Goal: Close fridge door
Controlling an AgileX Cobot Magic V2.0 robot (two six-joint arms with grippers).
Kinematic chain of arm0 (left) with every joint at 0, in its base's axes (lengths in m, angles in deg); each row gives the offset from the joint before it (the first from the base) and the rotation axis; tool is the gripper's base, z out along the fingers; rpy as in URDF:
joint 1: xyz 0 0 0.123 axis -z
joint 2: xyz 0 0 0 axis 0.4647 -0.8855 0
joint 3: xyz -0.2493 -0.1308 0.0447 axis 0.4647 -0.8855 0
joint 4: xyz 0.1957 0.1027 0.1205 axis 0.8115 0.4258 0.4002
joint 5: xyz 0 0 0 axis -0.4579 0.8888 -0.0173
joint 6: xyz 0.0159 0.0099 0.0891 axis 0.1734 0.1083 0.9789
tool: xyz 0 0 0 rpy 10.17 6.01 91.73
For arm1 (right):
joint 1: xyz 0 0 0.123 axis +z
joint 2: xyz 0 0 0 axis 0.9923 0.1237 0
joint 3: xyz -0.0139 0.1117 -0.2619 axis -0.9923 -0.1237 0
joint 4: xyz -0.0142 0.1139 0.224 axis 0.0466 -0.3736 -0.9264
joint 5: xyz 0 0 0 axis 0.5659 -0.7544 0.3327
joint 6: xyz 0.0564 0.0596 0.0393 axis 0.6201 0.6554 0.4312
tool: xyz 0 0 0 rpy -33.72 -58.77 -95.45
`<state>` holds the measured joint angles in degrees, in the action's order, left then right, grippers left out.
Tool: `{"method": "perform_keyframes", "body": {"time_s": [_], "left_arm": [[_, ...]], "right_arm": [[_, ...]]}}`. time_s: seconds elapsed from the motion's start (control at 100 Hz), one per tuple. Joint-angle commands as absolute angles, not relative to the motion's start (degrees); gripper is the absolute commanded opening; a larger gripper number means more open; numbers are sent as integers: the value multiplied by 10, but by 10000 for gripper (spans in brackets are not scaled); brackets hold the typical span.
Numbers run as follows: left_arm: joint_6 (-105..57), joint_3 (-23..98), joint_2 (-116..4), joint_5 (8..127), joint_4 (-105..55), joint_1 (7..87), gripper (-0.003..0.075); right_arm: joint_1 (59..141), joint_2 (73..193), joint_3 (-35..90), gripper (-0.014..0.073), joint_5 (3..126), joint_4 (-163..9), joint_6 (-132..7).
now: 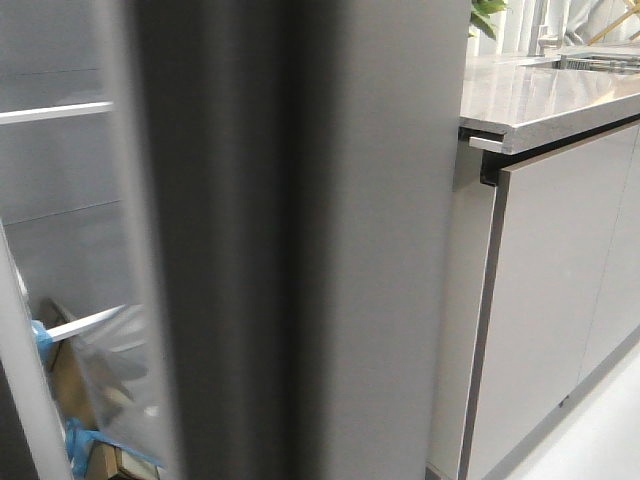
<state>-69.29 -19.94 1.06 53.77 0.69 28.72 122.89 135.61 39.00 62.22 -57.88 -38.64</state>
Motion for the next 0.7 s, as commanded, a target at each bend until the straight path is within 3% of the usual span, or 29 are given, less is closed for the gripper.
{"method": "perform_keyframes", "body": {"time_s": [0.0,0.69], "left_arm": [[-695,-215,0,494,6,289,-21],[-695,-215,0,494,6,289,-21]], "right_arm": [[1239,1390,440,-76,580,-582,-384],[1242,1657,676,-76,566,-582,-380]]}}
